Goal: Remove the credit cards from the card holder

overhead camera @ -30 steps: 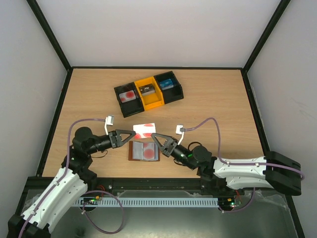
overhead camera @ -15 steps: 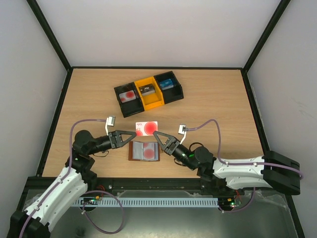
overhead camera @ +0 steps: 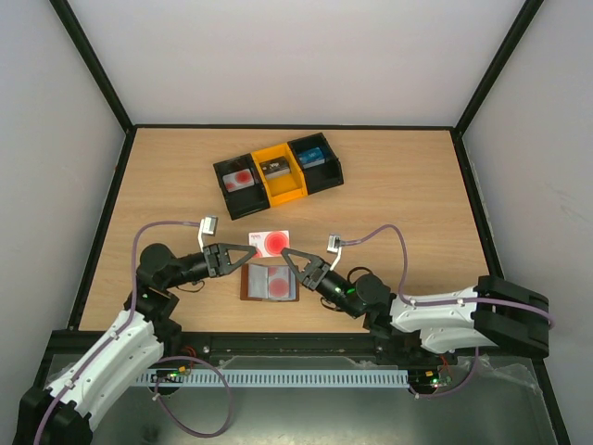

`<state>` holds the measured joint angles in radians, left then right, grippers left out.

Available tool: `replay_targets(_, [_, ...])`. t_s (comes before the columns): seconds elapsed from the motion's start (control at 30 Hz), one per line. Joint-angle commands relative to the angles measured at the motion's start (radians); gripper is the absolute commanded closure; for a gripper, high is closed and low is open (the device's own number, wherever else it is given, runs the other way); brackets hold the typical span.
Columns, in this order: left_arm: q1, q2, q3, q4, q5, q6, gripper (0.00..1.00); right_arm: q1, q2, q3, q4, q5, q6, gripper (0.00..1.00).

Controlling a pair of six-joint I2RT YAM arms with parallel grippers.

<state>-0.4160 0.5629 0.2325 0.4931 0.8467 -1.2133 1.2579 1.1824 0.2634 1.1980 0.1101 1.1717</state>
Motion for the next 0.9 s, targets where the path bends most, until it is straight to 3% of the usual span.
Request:
replay_targets(0.0, [-0.004,-0.006,0.004,0.046,0.020,0.002,0.91,0.005,0.013,-0.002,0.069,0.015,0.026,0.98])
replay_targets(0.1, [-0.004,-0.009,0.009,0.023,0.015,0.016,0.97,0.005,0.006,-0.006,0.057,0.022,0.025,0.96])
replay_targets(0.17, [-0.004,-0.011,0.010,0.001,0.010,0.030,0.97,0.005,-0.004,-0.008,0.032,0.025,0.022,0.89])
replay_targets(0.3, [-0.004,-0.015,0.024,-0.061,-0.011,0.066,0.97,0.005,-0.044,-0.009,-0.093,0.043,0.006,0.62])
replay_targets(0.43, [-0.004,-0.012,0.083,-0.232,-0.075,0.179,0.97,0.005,-0.101,-0.038,-0.181,0.049,-0.042,0.40])
replay_targets(0.5, [-0.003,0.013,0.138,-0.336,-0.130,0.248,0.97,0.005,-0.138,-0.039,-0.257,0.054,-0.071,0.29])
replay_targets(0.67, [0.001,0.095,0.214,-0.423,-0.219,0.318,0.97,0.005,-0.239,-0.033,-0.456,0.089,-0.129,0.01])
replay_targets(0.87, [0.018,0.249,0.364,-0.624,-0.446,0.459,0.97,0.005,-0.353,-0.009,-0.676,0.126,-0.162,0.02])
